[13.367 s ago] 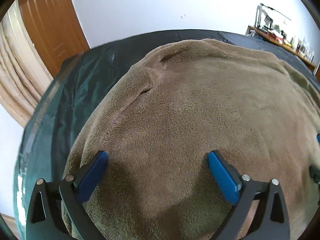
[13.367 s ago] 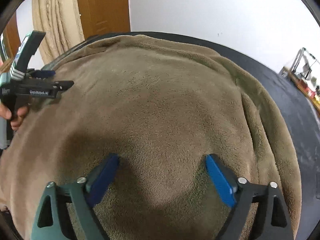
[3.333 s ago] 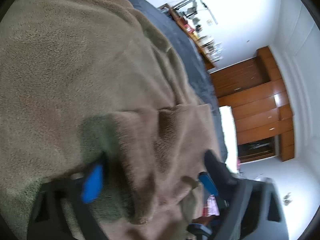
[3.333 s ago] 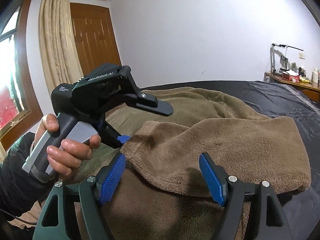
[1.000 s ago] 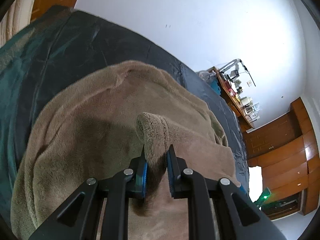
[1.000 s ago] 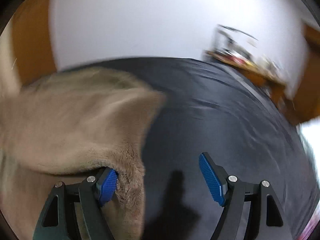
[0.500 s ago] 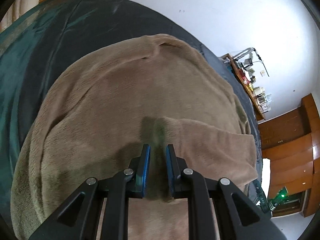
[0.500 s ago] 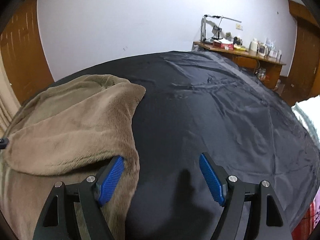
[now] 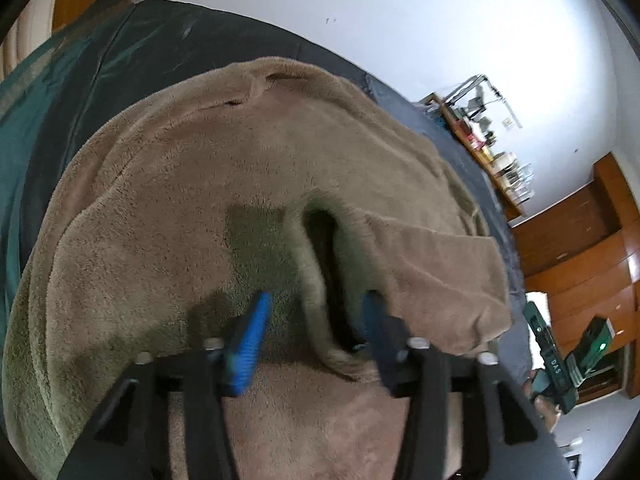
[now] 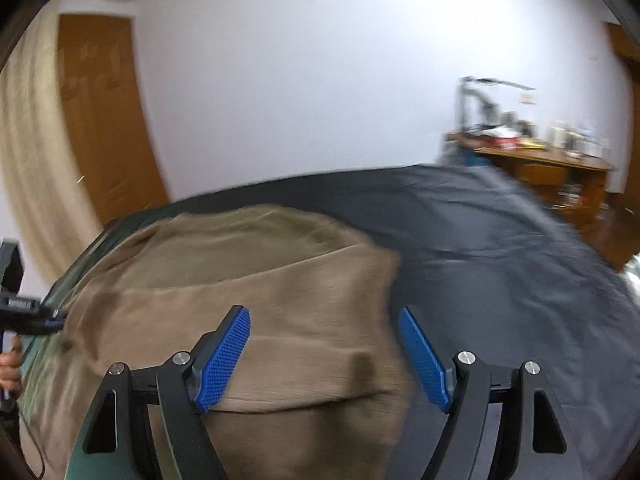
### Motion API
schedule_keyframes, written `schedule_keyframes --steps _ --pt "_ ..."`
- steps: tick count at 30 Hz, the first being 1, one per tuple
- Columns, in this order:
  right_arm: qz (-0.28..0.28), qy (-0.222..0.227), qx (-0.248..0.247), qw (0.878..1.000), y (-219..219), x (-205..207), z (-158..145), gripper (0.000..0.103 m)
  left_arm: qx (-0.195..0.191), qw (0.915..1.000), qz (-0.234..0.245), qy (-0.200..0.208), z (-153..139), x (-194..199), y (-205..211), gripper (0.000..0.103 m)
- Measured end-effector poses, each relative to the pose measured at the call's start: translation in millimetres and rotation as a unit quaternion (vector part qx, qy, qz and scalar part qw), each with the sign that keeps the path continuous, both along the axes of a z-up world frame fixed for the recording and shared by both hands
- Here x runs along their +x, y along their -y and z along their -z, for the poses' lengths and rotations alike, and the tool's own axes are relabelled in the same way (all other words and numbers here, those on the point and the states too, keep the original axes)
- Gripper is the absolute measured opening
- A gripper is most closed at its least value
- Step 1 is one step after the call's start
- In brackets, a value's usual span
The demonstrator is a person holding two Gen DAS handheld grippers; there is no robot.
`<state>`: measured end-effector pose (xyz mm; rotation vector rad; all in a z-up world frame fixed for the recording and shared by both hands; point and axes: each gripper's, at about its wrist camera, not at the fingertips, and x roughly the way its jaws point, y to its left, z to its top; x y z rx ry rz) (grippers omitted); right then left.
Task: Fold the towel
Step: 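Open the left gripper to release the fold, then close the left gripper on the blanket fold again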
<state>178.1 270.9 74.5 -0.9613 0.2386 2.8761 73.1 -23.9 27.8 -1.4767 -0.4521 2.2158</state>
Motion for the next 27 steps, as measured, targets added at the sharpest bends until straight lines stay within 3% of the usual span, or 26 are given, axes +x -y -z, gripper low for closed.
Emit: schedule_keyframes --steps 6,9,16,20,27 --pt "-0.043 0.111 0.026 0.993 15 -26 51 0.079 -0.029 0.9995 -0.002 -0.009 14 -3 0 0.056" --pt "-0.047 0.117 0.013 0.992 11 -23 54 0.081 -0.028 0.9995 -0.004 -0.012 13 -7 0 0.056" --pt "-0.051 0.128 0.045 0.989 27 -26 58 0.087 -0.026 0.9995 -0.007 -0.018 12 -17 -1 0.061" --pt "-0.051 0.126 0.033 0.990 21 -32 58 0.088 0.055 0.9984 -0.006 0.009 13 -21 12 0.069" --pt "-0.051 0.125 0.032 0.990 22 -34 58 0.088 0.126 0.9914 -0.027 0.022 13 -20 35 0.080"
